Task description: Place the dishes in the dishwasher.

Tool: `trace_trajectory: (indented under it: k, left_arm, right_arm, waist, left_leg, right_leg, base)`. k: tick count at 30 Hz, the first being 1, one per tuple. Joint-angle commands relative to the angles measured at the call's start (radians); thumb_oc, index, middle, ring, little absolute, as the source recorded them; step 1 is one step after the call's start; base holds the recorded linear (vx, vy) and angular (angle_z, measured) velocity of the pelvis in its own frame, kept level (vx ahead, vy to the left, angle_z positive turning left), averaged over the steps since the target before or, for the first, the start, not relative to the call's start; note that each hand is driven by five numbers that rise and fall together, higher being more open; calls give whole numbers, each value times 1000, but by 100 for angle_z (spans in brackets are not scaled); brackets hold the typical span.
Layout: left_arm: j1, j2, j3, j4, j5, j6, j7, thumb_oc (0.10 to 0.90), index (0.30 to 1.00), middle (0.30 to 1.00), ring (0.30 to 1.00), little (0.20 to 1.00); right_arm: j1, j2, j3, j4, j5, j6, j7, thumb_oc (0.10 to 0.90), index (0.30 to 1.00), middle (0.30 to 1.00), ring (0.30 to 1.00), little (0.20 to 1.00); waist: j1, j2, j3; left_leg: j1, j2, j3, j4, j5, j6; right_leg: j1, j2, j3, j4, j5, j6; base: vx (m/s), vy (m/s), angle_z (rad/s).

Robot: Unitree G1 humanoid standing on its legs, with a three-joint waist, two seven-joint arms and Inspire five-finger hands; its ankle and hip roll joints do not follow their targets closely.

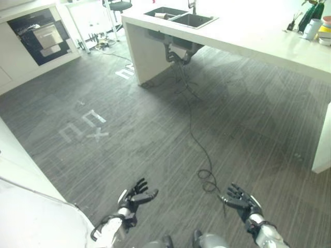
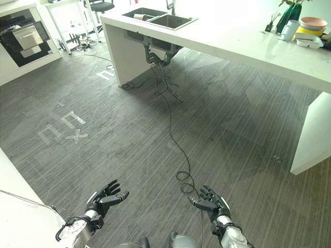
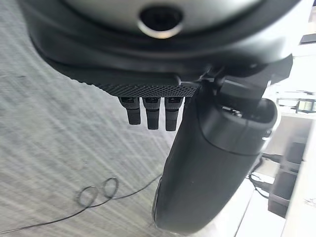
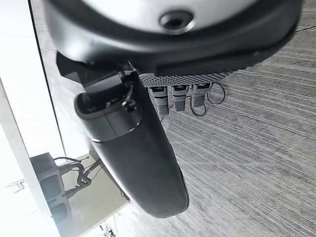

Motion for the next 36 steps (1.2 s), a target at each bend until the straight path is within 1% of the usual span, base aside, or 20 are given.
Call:
trace_trajectory:
  k: [1,3,4,6,12,16,18,22,24,25,26,27,28,29,30,32,33,34,35,36]
  left_arm:
    - [-14,17,-18,-46,16,18,-114,800,900,900,900,900]
    - [-16,9,-31,-15,48,-2,-101,800,900,900,900,900]
    - [-21,4,-33,3,37,-15,-106,800,900,900,900,900]
    - [-26,-10,-23,26,-1,-19,-58,800,900,900,900,900]
    - [-17,-4,-1,46,48,-48,-37,800,900,900,900,900]
    - [-15,6,2,39,61,-64,-18,800,900,900,900,900]
    - [-6,9,3,28,88,-84,-14,800,900,900,900,900]
    - [-9,22,1,11,114,-100,-8,800,900,900,900,900]
    - [-22,32,-6,0,123,-113,9,800,900,900,900,900]
    - [-46,51,-14,-19,176,-146,69,800,900,900,900,900]
    - [-57,60,-22,-28,184,-153,81,800,900,900,900,900]
    - [-66,67,-31,-40,178,-157,91,800,900,900,900,900]
    - [-67,67,-34,-46,180,-158,95,800,900,900,900,900]
    - [-65,67,-40,-53,179,-163,104,800,900,900,900,900]
    - [-62,66,-41,-60,180,-165,110,800,900,900,900,900]
    - [-51,72,-36,-79,178,-165,115,800,900,900,900,900]
    - [-43,77,-30,-92,174,-160,114,800,900,900,900,900]
    - [-43,82,-27,-92,182,-159,106,800,900,900,900,900]
    - [-42,82,-28,-91,190,-162,105,800,900,900,900,900]
    - [-41,81,-29,-89,195,-164,103,800,900,900,900,900]
  right_arm:
    - [-33,-11,20,-90,23,-56,49,800,900,900,900,900]
    - [-35,-2,33,-81,28,-51,58,800,900,900,900,900]
    - [-36,2,38,-74,28,-56,64,800,900,900,900,900]
    - [-43,13,50,-66,50,-70,90,800,900,900,900,900]
    - [-43,11,64,-76,14,-113,50,800,900,900,900,900]
    - [-52,-1,68,-79,9,-115,33,800,900,900,900,900]
    - [-49,4,62,-77,18,-150,27,800,900,900,900,900]
    - [-52,6,51,-73,24,-126,19,800,900,900,900,900]
    - [-63,8,43,-73,31,-115,10,800,900,900,900,900]
    - [-65,11,37,-98,29,-122,-11,800,900,900,900,900]
    - [-63,8,34,-113,38,-118,-14,800,900,900,900,900]
    - [-55,1,32,-125,47,-118,-7,800,900,900,900,900]
    - [-48,-1,29,-131,50,-124,10,800,900,900,900,900]
    - [-53,-5,23,-123,42,-129,39,800,900,900,900,900]
    - [-50,-7,26,-121,40,-139,52,800,900,900,900,900]
    - [-34,-7,24,-128,38,-148,73,800,900,900,900,900]
    - [-18,-8,17,-145,34,-142,80,800,900,900,900,900]
    - [-4,-14,9,-154,40,-140,90,800,900,900,900,900]
    - [-1,-17,3,-154,44,-136,96,800,900,900,900,900]
    - [0,-18,0,-152,48,-134,101,800,900,900,900,900]
  waist:
    - [13,-3,-33]
    - [13,-4,-34]
    - [12,-4,-35]
    - [17,-2,-38]
    - [32,-3,-27]
    - [38,3,-23]
    - [40,5,-23]
    - [38,13,-12]
    - [24,31,0]
    - [-1,60,21]
    - [-9,68,38]
    - [-14,77,55]
    - [-12,83,65]
    - [-12,87,74]
    - [-13,81,83]
    - [-33,68,89]
    - [-49,52,92]
    - [-65,25,95]
    - [-70,7,97]
    - [-70,2,98]
  left_leg:
    - [20,61,20,44,-114,-72]
    - [18,62,21,44,-115,-71]
    - [18,61,21,44,-116,-71]
    - [16,59,18,44,-118,-72]
    - [17,53,12,44,-119,-68]
    - [11,46,9,44,-115,-64]
    - [14,41,10,44,-118,-58]
    - [27,23,3,44,-129,-35]
    - [29,15,-16,44,-128,-10]
    - [24,14,-40,44,-126,18]
    - [26,8,-49,44,-125,28]
    - [27,-2,-59,44,-125,33]
    - [31,-5,-62,44,-126,32]
    - [39,-9,-66,44,-131,29]
    - [50,-18,-66,44,-138,26]
    - [68,-32,-78,44,-148,15]
    - [84,-47,-94,44,-158,11]
    - [110,-70,-114,44,-178,8]
    - [129,-86,-119,44,-197,9]
    - [142,-89,-120,44,-209,9]
  right_leg:
    - [51,-34,13,-24,-64,129]
    - [50,-35,10,-24,-64,130]
    - [49,-36,8,-24,-65,130]
    - [50,-39,1,-24,-69,132]
    - [59,-48,-10,-24,-72,132]
    - [57,-52,-16,-24,-68,130]
    - [62,-56,-15,-24,-67,132]
    - [82,-56,-5,-24,-63,134]
    - [99,-27,8,-24,-37,128]
    - [71,14,21,50,51,136]
    - [8,14,29,186,75,143]
    - [-63,5,29,312,109,143]
    - [-95,-16,15,373,135,144]
    - [-121,-33,5,393,155,143]
    - [-133,-38,-6,379,152,147]
    - [-146,-7,-13,235,171,154]
    - [-140,11,4,107,171,156]
    - [-162,-13,18,-24,191,166]
    - [-203,-42,26,-24,196,179]
    - [-220,-55,25,-24,202,186]
  base:
    - [8,2,9]
    - [15,11,9]
    - [22,40,3]
    - [24,48,2]
    - [23,40,6]
    - [30,106,10]
    - [88,148,6]
    - [70,152,4]
    - [89,240,5]
    - [72,281,14]
    - [79,327,33]
    - [52,227,55]
    - [85,186,46]
    - [106,107,23]
    - [188,13,-11]
    - [252,-106,-27]
    - [396,-250,-7]
    - [495,-319,18]
    - [448,-293,55]
    - [393,-254,74]
